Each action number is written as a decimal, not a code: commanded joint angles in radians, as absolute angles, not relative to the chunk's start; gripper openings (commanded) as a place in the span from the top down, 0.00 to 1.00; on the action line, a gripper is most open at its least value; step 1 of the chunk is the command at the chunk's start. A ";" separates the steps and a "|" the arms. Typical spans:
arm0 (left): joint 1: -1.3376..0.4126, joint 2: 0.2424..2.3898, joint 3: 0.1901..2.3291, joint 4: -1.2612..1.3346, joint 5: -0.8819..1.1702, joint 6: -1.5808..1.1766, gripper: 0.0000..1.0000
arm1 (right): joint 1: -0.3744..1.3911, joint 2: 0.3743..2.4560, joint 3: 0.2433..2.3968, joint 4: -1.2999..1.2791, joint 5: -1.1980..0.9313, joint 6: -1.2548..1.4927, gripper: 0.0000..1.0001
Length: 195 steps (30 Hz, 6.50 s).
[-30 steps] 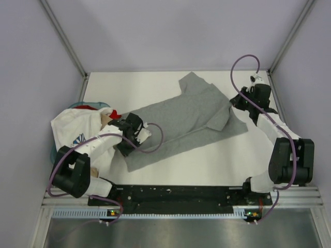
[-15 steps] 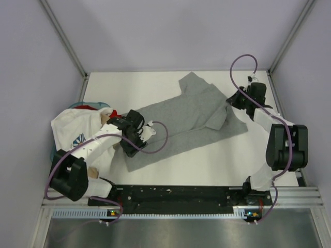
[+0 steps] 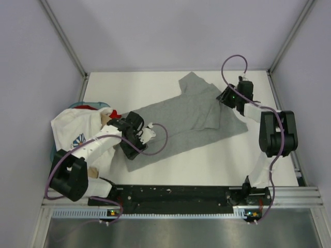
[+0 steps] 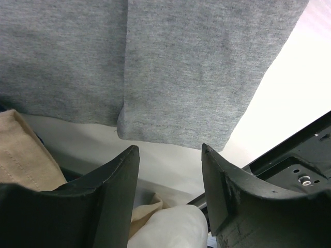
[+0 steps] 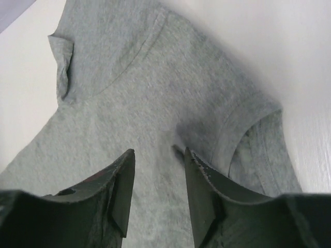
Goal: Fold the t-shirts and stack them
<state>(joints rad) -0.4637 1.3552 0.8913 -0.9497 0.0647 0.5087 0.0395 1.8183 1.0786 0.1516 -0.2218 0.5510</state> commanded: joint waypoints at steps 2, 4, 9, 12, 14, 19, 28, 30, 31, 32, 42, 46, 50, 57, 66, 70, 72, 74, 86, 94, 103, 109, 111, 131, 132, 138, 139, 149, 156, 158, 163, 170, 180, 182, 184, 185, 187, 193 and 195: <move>-0.465 1.327 0.882 -0.934 0.089 0.520 0.44 | 0.051 1.914 1.325 0.087 -0.284 0.531 0.51; -0.463 1.321 0.884 -0.937 0.087 0.518 0.43 | 0.051 1.908 1.428 -0.054 -0.284 0.450 0.48; -0.465 1.287 0.876 -0.919 0.103 0.512 0.40 | 0.051 1.699 1.344 -0.259 -0.170 0.354 0.43; -0.465 1.298 0.879 -0.905 0.113 0.509 0.40 | 0.069 1.564 1.163 -0.284 -0.141 0.383 0.43; -0.465 1.310 0.880 -0.888 0.114 0.506 0.40 | 0.087 1.507 1.051 -0.284 -0.143 0.419 0.48; -0.465 1.333 0.848 -0.855 0.091 0.511 0.41 | 0.092 1.494 0.956 -0.288 -0.209 0.489 0.63; -0.463 1.302 0.802 -0.825 0.095 0.503 0.41 | 0.098 1.620 0.942 -0.250 -0.255 0.531 0.60; -0.463 1.299 0.799 -0.827 0.091 0.503 0.41 | 0.098 1.647 0.949 -0.242 -0.267 0.538 0.64; -0.465 1.298 0.801 -0.828 0.087 0.503 0.41 | 0.098 1.654 0.951 -0.241 -0.268 0.541 0.65; -0.463 1.298 0.802 -0.831 0.089 0.505 0.41 | 0.098 1.664 0.954 -0.241 -0.270 0.546 0.65; -0.463 1.275 0.818 -0.842 0.110 0.509 0.41 | 0.098 1.687 0.942 -0.222 -0.313 0.554 0.81; -0.465 1.272 0.818 -0.848 0.117 0.514 0.41 | 0.098 1.686 0.942 -0.219 -0.327 0.557 0.99; -0.463 1.262 0.811 -0.847 0.115 0.514 0.41 | 0.098 1.660 0.948 -0.218 -0.333 0.554 1.00; -0.465 1.273 0.816 -0.836 0.101 0.520 0.41 | 0.115 1.699 1.041 -0.170 -0.357 0.534 1.00; -0.462 1.266 0.807 -0.831 0.081 0.522 0.41 | 0.204 1.903 1.287 -0.164 -0.357 0.542 1.00; -0.463 1.252 0.789 -0.830 0.080 0.520 0.41 | 0.236 1.963 1.356 -0.176 -0.353 0.540 1.00; -0.463 1.246 0.782 -0.825 0.075 0.520 0.41 | 0.253 1.986 1.387 -0.176 -0.350 0.535 1.00; -0.462 1.249 0.781 -0.824 0.072 0.522 0.42 | 0.271 2.012 1.420 -0.178 -0.357 0.531 1.00; -0.462 1.256 0.779 -0.827 0.078 0.522 0.41 | 0.307 2.063 1.496 -0.172 -0.426 0.434 0.54; -0.462 1.279 0.883 -0.834 0.149 0.538 0.41 | 0.310 1.800 1.464 -0.184 -0.399 0.221 0.24; -0.584 1.535 1.256 -0.744 0.272 0.515 0.61 | 0.051 1.508 1.010 -0.212 -0.215 0.428 0.77; -0.725 1.822 1.494 -0.588 0.216 0.440 0.70 | -0.038 1.421 0.804 -0.209 -0.051 0.475 1.00; -0.736 1.906 1.575 -0.545 0.213 0.393 0.69 | -0.077 1.422 0.769 -0.206 -0.038 0.509 1.00; -0.772 1.771 1.420 -0.735 0.322 0.507 0.50 | -0.339 1.287 0.621 -0.204 0.058 0.618 0.98; -0.772 1.696 1.366 -0.751 0.312 0.524 0.48 | -0.339 1.261 0.621 -0.203 0.051 0.614 0.90; -0.769 1.434 1.044 -0.892 0.183 0.601 0.39 | -0.312 1.229 0.634 -0.173 -0.078 0.637 0.53; -0.769 1.416 1.002 -0.909 0.164 0.597 0.38 | -0.305 1.244 0.634 -0.161 -0.089 0.640 0.52; -0.769 1.169 0.657 -0.904 0.034 0.563 0.29 | -0.259 1.520 0.701 -0.066 -0.192 0.690 0.52; -0.769 1.172 0.580 -0.778 -0.077 0.526 0.31 | -0.261 1.568 0.709 -0.032 -0.178 0.709 0.94; -0.769 1.178 0.565 -0.746 -0.084 0.531 0.38 | -0.273 1.549 0.710 -0.046 -0.155 0.704 1.00; -0.769 1.184 0.581 -0.739 -0.005 0.538 0.84 | -0.363 1.430 0.677 -0.087 -0.065 0.696 1.00; -0.770 1.186 0.633 -0.784 0.195 0.606 1.00 | -0.449 1.327 0.626 -0.153 0.020 0.689 1.00; -0.818 1.196 0.657 -0.905 0.333 0.686 1.00 | -0.509 1.140 0.511 -0.232 0.277 0.801 1.00; -0.836 1.201 0.667 -0.929 0.330 0.702 1.00 | -0.511 1.089 0.474 -0.245 0.342 0.840 1.00; -0.851 1.206 0.678 -0.966 0.351 0.725 1.00 | -0.514 1.043 0.440 -0.259 0.386 0.880 1.00; -0.860 1.209 0.683 -0.972 0.359 0.732 1.00 | -0.515 1.023 0.430 -0.267 0.409 0.903 1.00; -0.883 1.215 0.681 -0.973 0.359 0.732 1.00 | -0.518 0.980 0.405 -0.278 0.451 0.928 1.00; -0.908 1.221 0.678 -0.991 0.357 0.738 1.00 | -0.531 0.894 0.379 -0.334 0.524 1.009 1.00; -0.916 1.210 0.680 -0.992 0.356 0.735 1.00 | -0.534 0.888 0.382 -0.353 0.543 1.019 1.00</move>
